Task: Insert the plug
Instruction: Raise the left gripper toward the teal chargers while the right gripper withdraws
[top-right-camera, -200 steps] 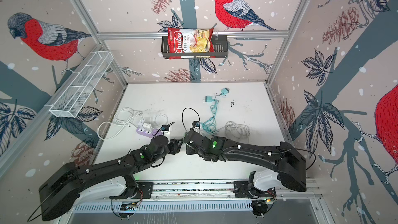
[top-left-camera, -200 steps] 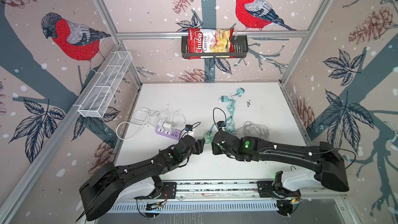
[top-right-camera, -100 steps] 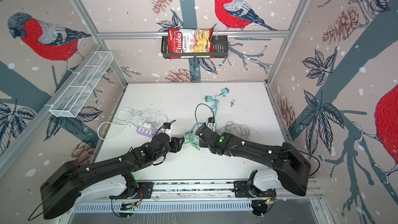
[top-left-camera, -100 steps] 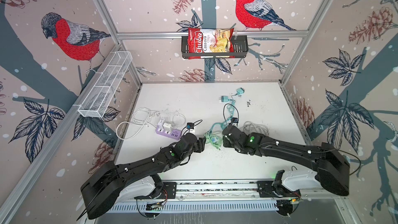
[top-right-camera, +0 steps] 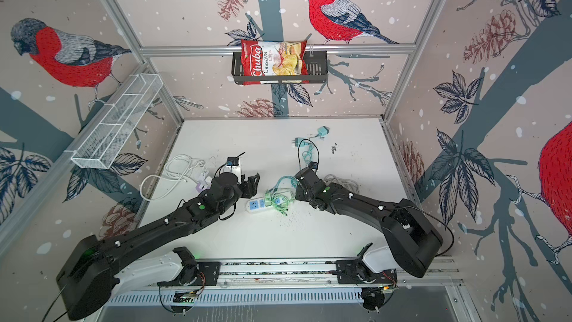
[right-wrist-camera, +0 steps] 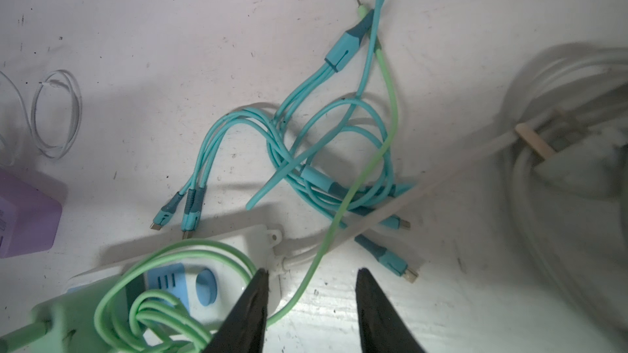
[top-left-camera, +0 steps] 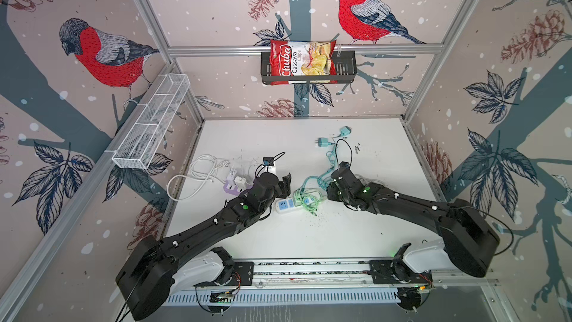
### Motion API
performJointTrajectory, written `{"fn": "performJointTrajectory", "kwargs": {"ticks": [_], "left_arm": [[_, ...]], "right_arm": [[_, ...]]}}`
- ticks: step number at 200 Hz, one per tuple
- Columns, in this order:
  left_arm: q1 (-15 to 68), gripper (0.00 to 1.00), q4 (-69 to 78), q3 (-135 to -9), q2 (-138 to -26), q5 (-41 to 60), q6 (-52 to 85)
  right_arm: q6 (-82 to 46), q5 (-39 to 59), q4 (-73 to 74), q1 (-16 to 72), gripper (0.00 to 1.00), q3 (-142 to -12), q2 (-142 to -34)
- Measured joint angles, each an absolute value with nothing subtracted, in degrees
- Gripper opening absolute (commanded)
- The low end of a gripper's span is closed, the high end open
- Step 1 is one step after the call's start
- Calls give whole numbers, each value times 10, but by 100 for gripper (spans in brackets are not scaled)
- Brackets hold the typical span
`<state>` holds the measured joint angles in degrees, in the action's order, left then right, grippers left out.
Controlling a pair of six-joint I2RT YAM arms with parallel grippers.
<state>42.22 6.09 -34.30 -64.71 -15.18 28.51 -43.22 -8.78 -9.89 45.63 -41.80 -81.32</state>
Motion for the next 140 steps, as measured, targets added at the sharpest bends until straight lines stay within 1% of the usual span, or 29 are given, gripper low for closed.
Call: {"fn": "performJointTrajectory", "kwargs": {"ticks": [43, 104, 140], "left_arm": [[402, 66, 74, -381, -697, -151, 255], [398, 67, 88, -404, -710, -146, 234], [377, 67, 105, -432, -747, -133, 209]], "right_arm": [[-432, -72, -68, 445, 39, -415, -838], [-430, -58, -36, 417, 32, -426, -901], [-422, -57, -23, 412, 18, -444, -926]]}}
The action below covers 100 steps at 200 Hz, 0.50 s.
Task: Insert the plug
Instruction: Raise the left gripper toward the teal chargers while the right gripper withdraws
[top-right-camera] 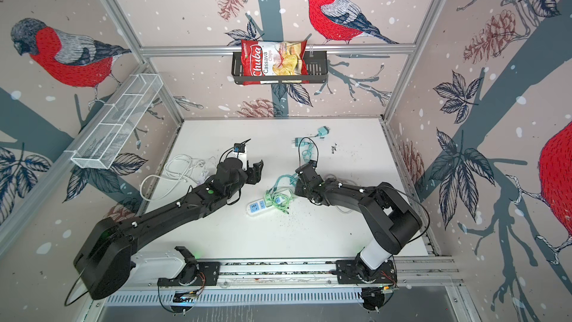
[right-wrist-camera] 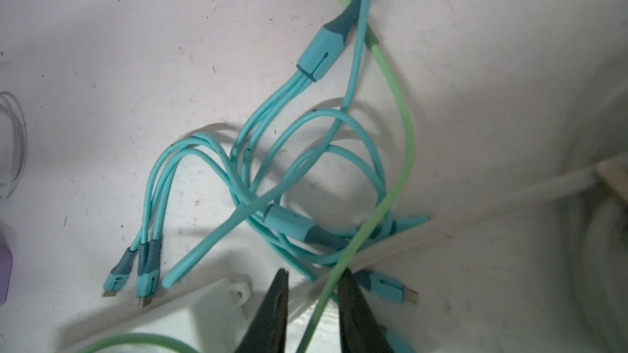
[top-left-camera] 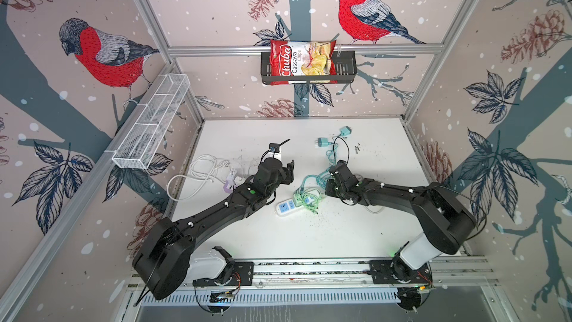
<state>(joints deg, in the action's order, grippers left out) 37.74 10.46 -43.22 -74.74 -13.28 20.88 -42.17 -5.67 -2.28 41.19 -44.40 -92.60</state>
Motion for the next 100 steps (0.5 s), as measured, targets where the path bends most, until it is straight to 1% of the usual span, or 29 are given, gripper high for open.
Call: {"fn": "performJointTrajectory", "kwargs": {"ticks": [11, 26, 68, 100], "left_arm": [[365, 67, 111, -448, -768, -120, 202], [350, 67, 123, -474, -803, -108, 190], [334, 65, 154, -545, -907, -54, 161], [333, 65, 165, -593, -964, -17, 150]], "right_arm": [[-422, -56, -22, 412, 14, -445, -927], [-422, -55, -22, 414, 11, -444, -923], [-424, -74, -46, 432, 7, -437, -861], [-437, -109, -80, 467, 7, -433, -782]]}}
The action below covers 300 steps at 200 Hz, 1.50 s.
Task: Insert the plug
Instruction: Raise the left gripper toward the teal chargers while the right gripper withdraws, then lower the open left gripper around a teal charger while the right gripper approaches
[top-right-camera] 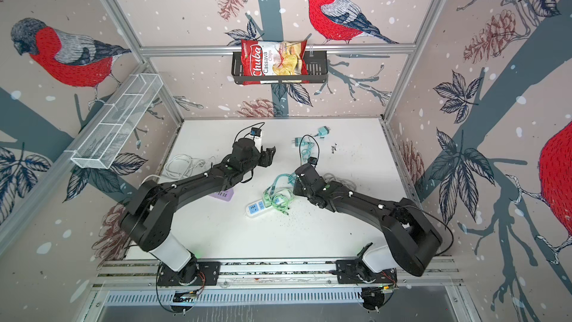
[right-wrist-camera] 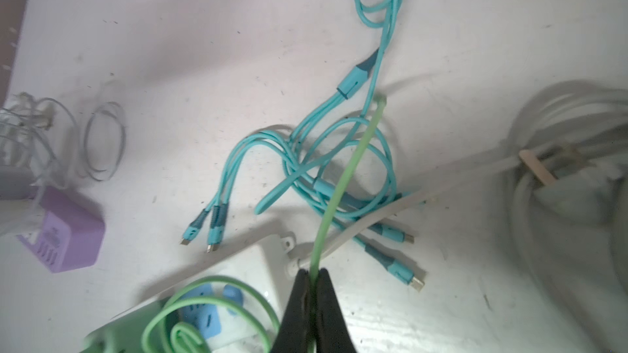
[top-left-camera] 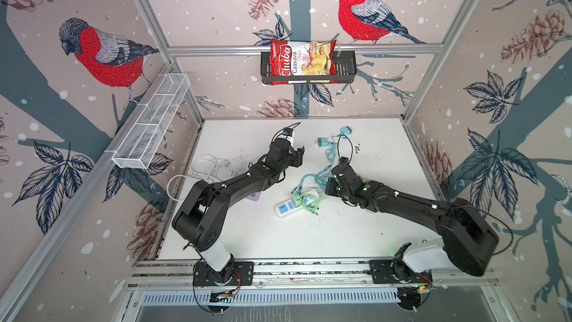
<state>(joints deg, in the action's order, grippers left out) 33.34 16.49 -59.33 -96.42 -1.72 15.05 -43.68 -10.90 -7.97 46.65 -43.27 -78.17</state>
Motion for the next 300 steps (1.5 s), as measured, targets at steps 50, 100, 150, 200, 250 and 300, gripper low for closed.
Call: {"fn": "performJointTrajectory", "kwargs": {"ticks": [50, 100, 150, 200, 250, 300], "left_arm": [[333, 65, 169, -634, -1021, 22, 144], [333, 64, 168, -674, -1070, 54, 135], [333, 68, 164, -711, -1112, 80, 127], [333, 69, 161, -793, -1179, 90, 116], [332, 69, 105, -938, -1278, 91, 104], [328, 70, 5, -1106, -1383, 86, 101]], "right_arm": [[-499, -181, -128, 561, 6, -402, -662], [-578, -235, -173, 635, 6, -381, -642], [-651, -244, -185, 667, 17, -360, -677], [-705, -244, -186, 678, 48, -347, -694], [-700, -258, -198, 612, 48, -319, -643], [-541, -203, -137, 356, 44, -330, -632]]}}
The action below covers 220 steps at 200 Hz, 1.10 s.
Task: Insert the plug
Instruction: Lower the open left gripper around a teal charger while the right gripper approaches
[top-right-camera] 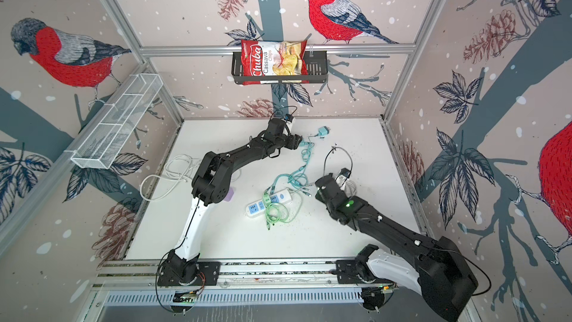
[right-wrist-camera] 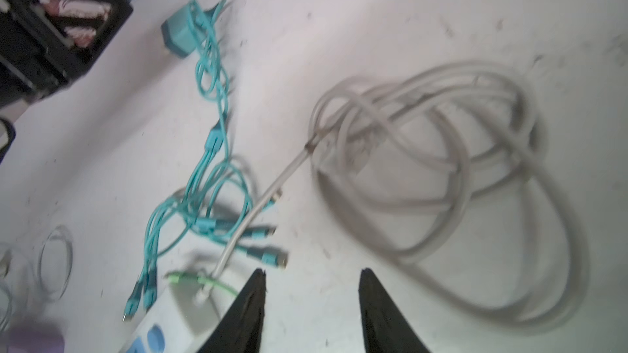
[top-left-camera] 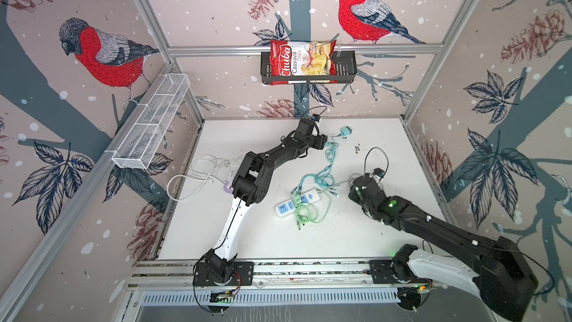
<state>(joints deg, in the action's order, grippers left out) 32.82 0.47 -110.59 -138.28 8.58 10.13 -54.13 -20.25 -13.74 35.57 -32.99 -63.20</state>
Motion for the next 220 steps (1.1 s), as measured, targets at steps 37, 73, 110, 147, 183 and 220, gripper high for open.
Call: {"fn": "performJointTrajectory", "kwargs": {"ticks": [37, 73, 110, 147, 183, 220], "left_arm": [[323, 70, -57, -1218, -1461, 75, 105], [321, 70, -88, -1281, -1502, 77, 105], [315, 72, -83, -1280, -1509, 86, 118], [315, 70, -79, -1301, -1529, 92, 131], [316, 66, -71, -1288, -1529, 128, 135], [320, 65, -38, -1210, -1494, 160, 116]], "right_arm": [[-434, -114, -87, 249, 43, -435, -758], [-383, -40, -57, 222, 40, -497, -853], [-360, -1, -39, 201, 39, -531, -912], [-357, 29, -31, 180, 39, -543, -942], [-347, 46, -31, 166, 41, -578, -980], [-344, 64, -32, 148, 45, -658, -1040]]}}
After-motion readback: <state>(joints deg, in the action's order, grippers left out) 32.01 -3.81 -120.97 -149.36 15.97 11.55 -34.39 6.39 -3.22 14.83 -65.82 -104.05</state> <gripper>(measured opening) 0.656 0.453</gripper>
